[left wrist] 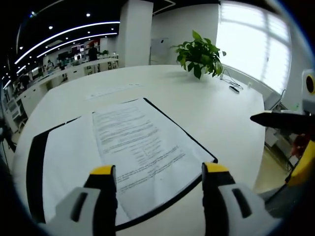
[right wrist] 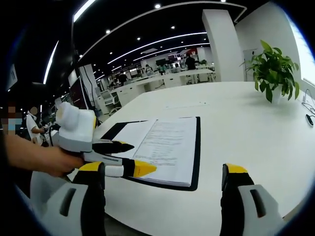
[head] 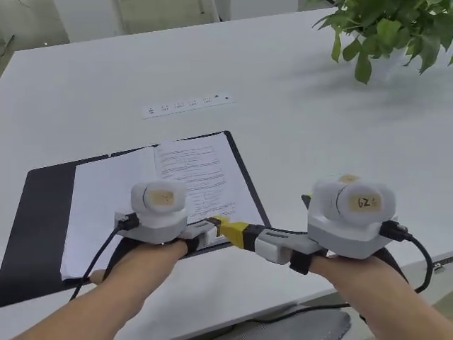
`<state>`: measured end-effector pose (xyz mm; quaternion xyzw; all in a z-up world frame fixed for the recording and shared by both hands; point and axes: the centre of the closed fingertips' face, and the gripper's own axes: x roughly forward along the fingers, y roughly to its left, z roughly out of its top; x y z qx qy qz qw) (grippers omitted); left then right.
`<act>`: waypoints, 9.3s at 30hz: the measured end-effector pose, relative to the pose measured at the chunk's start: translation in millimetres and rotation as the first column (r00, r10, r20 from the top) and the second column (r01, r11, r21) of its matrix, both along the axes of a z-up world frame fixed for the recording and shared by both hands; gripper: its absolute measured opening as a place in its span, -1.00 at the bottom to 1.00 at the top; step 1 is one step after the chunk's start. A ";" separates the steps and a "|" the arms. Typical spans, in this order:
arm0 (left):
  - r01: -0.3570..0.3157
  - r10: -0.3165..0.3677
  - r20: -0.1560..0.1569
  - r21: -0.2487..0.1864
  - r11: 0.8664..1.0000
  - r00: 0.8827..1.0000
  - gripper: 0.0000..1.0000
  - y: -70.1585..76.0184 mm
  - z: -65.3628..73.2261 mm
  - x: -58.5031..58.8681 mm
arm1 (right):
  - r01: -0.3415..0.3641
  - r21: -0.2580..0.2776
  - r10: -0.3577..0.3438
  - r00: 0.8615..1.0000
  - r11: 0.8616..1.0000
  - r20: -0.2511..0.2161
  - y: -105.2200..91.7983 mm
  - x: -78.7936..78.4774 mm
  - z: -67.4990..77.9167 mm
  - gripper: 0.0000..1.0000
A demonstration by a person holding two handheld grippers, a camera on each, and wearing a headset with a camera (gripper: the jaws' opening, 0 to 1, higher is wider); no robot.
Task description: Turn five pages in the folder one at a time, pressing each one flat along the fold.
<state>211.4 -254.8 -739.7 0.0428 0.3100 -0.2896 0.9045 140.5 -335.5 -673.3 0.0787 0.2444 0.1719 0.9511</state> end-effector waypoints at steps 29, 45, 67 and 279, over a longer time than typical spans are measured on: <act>0.043 -0.043 0.128 0.006 0.999 0.991 -0.14 -28.5 -42.3 9.0 | 0.011 0.003 -0.011 1.000 1.000 -0.023 -13.2 -4.3 -13.1 0.91; 0.026 -0.027 0.155 0.008 1.000 0.988 -0.63 -17.6 -42.1 18.9 | 0.014 -0.005 -0.014 0.999 1.000 -0.041 -13.3 -4.6 -20.2 0.88; -0.025 0.028 0.130 -0.025 0.999 0.991 -0.91 -8.5 -42.1 24.7 | -0.023 0.128 0.037 0.994 0.991 -0.106 5.0 31.2 -45.3 0.13; -0.202 0.196 0.092 0.050 0.978 0.976 -0.75 233.5 -43.5 -9.1 | 0.052 0.193 -0.040 0.997 0.980 -0.064 179.8 88.1 -68.7 -1.00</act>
